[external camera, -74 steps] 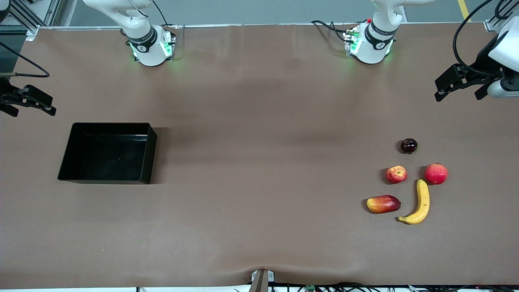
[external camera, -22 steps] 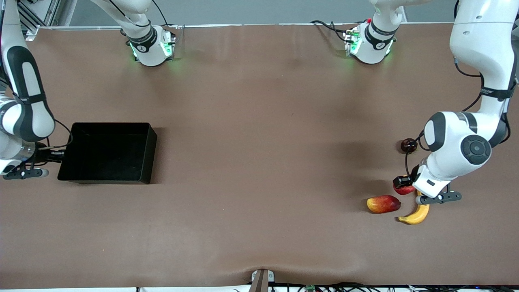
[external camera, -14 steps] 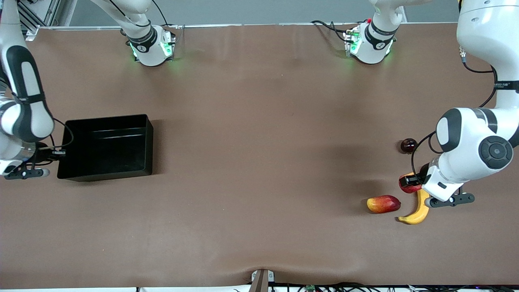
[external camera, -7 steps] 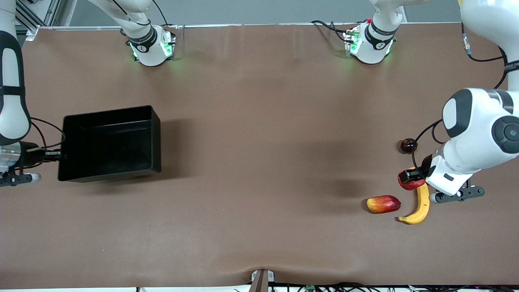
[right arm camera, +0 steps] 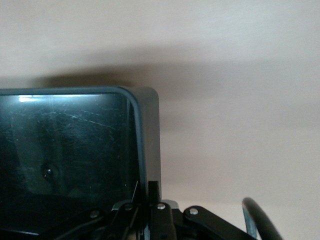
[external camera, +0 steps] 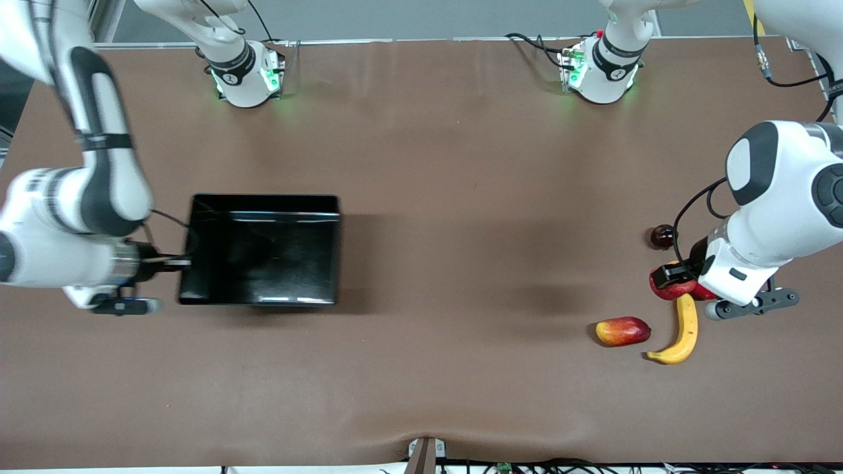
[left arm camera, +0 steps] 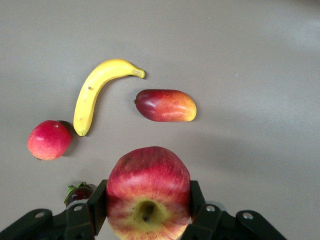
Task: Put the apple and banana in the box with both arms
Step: 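Slide the black box toward the table middle with the right gripper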
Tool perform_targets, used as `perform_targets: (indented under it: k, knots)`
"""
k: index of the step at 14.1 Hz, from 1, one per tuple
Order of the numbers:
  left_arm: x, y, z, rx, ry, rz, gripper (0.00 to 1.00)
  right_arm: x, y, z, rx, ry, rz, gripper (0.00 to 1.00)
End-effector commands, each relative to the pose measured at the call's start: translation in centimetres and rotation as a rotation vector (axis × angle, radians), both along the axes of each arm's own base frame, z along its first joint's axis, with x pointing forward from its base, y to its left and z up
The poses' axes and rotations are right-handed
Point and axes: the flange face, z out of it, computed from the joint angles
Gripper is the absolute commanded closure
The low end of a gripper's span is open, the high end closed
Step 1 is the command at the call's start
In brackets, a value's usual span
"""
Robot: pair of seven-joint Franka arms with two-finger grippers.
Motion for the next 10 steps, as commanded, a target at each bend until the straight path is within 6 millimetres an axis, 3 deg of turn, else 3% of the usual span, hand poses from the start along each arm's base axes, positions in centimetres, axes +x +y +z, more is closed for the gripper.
perform_targets:
  k: [1,3,5,8,10]
  knots:
    - [-0.8,0.2,1.5,-0.005,-0.003,0.018,1.0,-0.8,6.7,1.3,0.056,0.014,-0.061,1.0]
    - [-0.8,0.6,1.5,-0.004,-0.001,0.021,1.0,-1.2,12.0,1.3,0.042,-0.022,-0.111,1.0]
    - [-0.9,0.2,1.9,-0.006,-0.006,0.021,1.0,-2.1,17.9,-0.2,0.041,-0.054,-0.072,1.0]
    - [-1.4,-0.2,2.1,-0.018,0.002,0.019,1.0,-3.2,23.9,-3.9,0.067,-0.077,-0.098,1.0]
    - [-1.6,-0.4,2.4,-0.037,0.007,0.026,1.0,-3.9,26.7,-7.0,0.071,-0.088,-0.082,1.0]
